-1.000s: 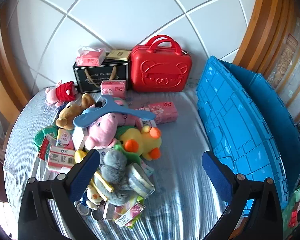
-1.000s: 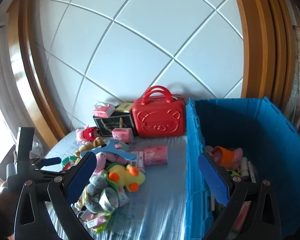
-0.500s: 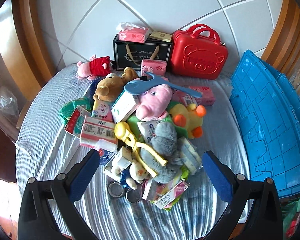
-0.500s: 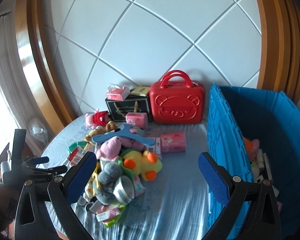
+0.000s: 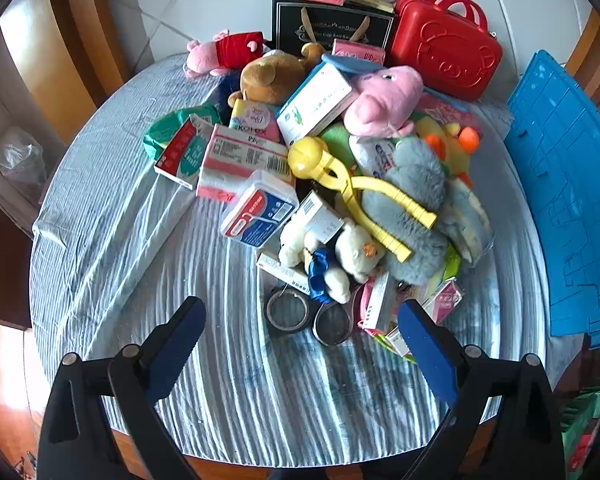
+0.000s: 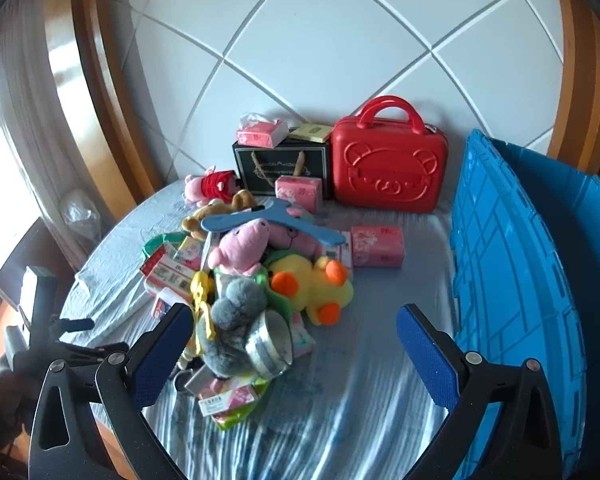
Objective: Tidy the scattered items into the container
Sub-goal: 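Lower the left tool onto the black tape roll while the right tool approaches the clear packing tape roll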
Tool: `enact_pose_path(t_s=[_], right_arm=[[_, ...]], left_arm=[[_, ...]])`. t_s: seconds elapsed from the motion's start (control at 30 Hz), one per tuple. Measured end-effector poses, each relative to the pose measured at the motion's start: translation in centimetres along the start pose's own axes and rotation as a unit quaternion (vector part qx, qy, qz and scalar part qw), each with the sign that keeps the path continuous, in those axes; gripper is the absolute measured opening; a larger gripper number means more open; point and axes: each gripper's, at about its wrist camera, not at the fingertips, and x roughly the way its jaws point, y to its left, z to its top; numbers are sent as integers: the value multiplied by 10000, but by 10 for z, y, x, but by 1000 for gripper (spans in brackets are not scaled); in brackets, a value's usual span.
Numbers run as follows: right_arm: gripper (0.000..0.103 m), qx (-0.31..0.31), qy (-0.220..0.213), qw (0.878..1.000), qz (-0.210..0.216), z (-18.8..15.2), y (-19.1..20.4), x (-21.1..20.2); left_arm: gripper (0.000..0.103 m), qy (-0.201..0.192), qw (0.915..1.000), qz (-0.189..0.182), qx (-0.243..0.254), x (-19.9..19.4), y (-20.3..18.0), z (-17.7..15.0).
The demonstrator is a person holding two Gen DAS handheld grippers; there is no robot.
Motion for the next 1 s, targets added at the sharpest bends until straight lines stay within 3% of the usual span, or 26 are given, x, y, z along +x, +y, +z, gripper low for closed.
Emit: enact_pose_path(t_s=[0.2, 0.5, 0.73, 0.93, 1.0], right_arm=[[103, -48, 313, 9995, 2, -12, 12, 18], [103, -30, 641, 9979, -67, -31, 22, 36], [103, 104, 824, 9963, -226, -47, 23, 46], [103, 212, 988, 9944, -296, -60, 26, 62], [103, 230, 1033, 9939, -299, -64, 27, 69]], left_arm=[[81, 259, 9996, 1, 109, 43, 12, -20], [80, 370, 9937, -49, 1057, 106, 25, -40], [80, 423, 9810, -187, 1886, 141, 21, -44], [80, 272, 9763, -372, 2115, 159, 10, -39], [69, 169, 9763, -485, 2103, 160, 8, -36]])
